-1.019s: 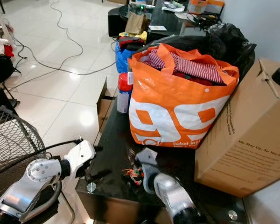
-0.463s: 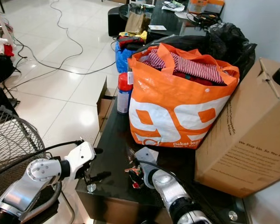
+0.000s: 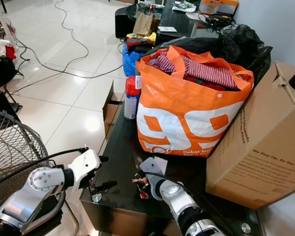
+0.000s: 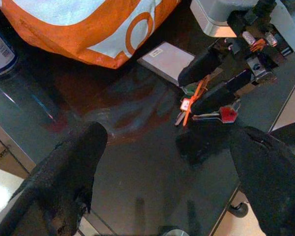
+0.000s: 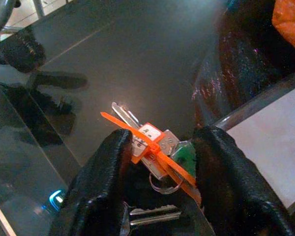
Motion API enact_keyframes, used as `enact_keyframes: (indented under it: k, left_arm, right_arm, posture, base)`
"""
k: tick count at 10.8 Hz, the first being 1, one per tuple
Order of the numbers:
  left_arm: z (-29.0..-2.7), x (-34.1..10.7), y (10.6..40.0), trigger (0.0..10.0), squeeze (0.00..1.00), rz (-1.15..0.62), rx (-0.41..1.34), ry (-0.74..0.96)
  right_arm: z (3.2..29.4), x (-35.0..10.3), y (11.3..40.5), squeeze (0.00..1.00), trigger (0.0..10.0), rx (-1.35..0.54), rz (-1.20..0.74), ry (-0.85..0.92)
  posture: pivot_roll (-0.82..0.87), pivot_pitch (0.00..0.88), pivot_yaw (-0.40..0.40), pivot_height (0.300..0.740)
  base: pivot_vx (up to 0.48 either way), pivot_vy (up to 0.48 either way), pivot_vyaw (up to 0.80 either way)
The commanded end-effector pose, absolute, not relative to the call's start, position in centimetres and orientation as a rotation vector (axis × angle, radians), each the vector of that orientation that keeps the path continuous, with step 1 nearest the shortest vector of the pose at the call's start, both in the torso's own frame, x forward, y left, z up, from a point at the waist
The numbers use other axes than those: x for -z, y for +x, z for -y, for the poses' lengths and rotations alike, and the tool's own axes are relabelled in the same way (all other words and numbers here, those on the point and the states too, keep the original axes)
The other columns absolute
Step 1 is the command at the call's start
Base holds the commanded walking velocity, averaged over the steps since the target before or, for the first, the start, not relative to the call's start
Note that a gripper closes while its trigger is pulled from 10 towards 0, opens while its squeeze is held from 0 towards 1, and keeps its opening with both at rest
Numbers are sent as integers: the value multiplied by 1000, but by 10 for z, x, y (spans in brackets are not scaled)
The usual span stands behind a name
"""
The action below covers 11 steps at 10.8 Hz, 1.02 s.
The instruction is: Hang keys on a hook
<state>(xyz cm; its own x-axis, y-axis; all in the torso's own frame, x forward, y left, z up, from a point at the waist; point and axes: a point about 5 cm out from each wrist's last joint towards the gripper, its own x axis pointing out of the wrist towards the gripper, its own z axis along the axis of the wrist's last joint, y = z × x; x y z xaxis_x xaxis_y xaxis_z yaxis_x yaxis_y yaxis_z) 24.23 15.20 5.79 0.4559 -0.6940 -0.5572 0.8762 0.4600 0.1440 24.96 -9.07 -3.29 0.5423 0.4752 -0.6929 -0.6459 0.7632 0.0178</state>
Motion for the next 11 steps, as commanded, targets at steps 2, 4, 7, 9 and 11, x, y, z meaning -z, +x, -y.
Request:
enact_keyframes:
  k: [2,4,7,9,11]
  left_arm:
    - [-150,-57,242,10000,239,-461,1022,453]
    - [-149,-57,242,10000,235,-460,1025,453]
    - [-148,-57,244,10000,235,-456,1029,456]
    - [-147,-57,245,10000,235,-453,1032,459]
    - [-147,-57,245,10000,239,-454,1040,462]
  right_arm:
    - [95,30,255,0,0,-672,-722,-268]
    - [91,23,259,0,196,-690,-671,-225]
    - [82,10,265,1000,10000,-761,-575,-161]
    - [95,9,273,1000,10000,-723,-600,-191]
    - [108,9,277,1000,10000,-752,-656,-264]
  posture:
    - [3,0,-107,740]
    - [2,0,-107,740]
    - [-4,0,-104,740]
    - [-2,0,-105,740]
    - [-2,0,-102,740]
  base:
    - [0,0,0]
    - [0,0,0]
    - [0,0,0]
    - [0,0,0]
    - [0,0,0]
